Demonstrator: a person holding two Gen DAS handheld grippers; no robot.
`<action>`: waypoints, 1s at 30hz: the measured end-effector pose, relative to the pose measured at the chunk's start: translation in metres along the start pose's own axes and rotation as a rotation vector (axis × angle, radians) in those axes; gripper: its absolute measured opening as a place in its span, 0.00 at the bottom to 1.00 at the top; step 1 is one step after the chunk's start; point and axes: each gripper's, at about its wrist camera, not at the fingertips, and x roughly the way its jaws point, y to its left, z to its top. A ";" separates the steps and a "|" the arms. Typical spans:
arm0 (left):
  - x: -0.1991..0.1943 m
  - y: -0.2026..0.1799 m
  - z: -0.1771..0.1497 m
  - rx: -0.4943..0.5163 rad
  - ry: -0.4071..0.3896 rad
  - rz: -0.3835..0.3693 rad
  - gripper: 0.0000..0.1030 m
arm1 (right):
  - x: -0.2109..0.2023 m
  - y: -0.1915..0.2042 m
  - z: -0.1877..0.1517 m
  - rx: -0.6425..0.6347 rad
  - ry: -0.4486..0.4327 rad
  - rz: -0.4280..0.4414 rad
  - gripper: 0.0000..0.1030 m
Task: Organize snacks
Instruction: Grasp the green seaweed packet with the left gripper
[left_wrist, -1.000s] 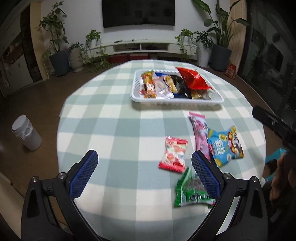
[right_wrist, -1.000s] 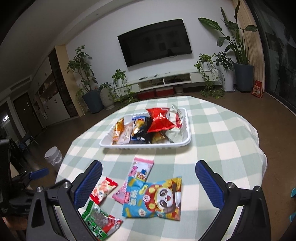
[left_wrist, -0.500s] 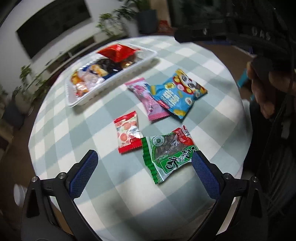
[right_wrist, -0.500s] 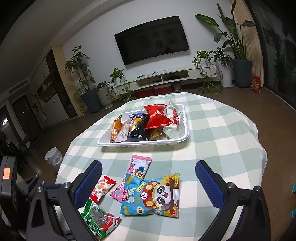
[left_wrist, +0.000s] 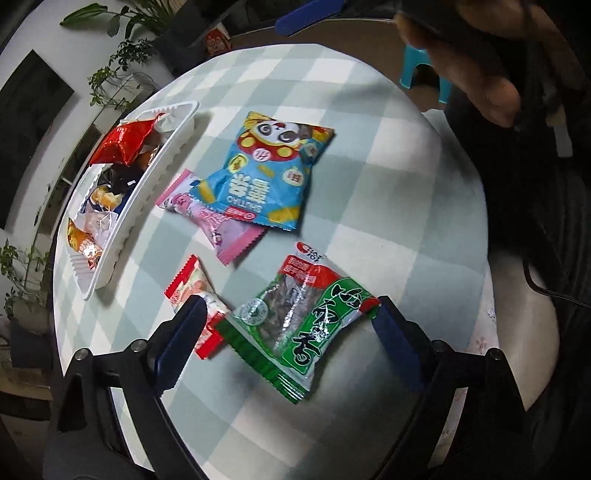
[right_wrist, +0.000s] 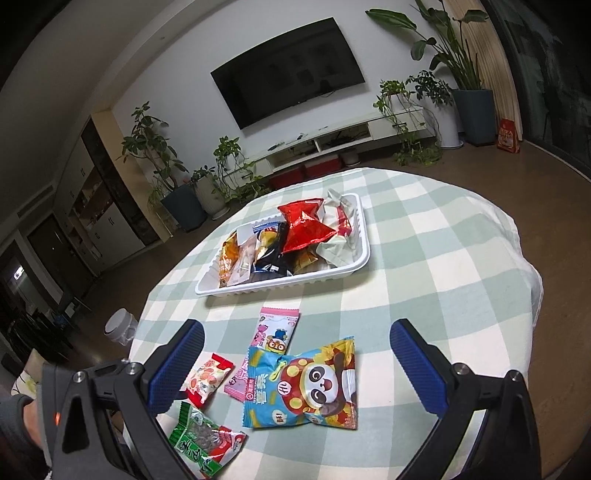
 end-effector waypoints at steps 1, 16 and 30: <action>0.002 0.002 0.002 0.004 0.005 -0.005 0.88 | -0.001 0.000 0.000 -0.002 -0.002 0.004 1.00; 0.017 0.030 0.004 -0.117 0.090 -0.227 0.58 | 0.004 0.009 -0.002 -0.039 0.025 0.045 0.94; 0.006 0.009 0.012 -0.045 0.078 -0.106 0.59 | 0.005 0.013 -0.005 -0.056 0.043 0.051 0.90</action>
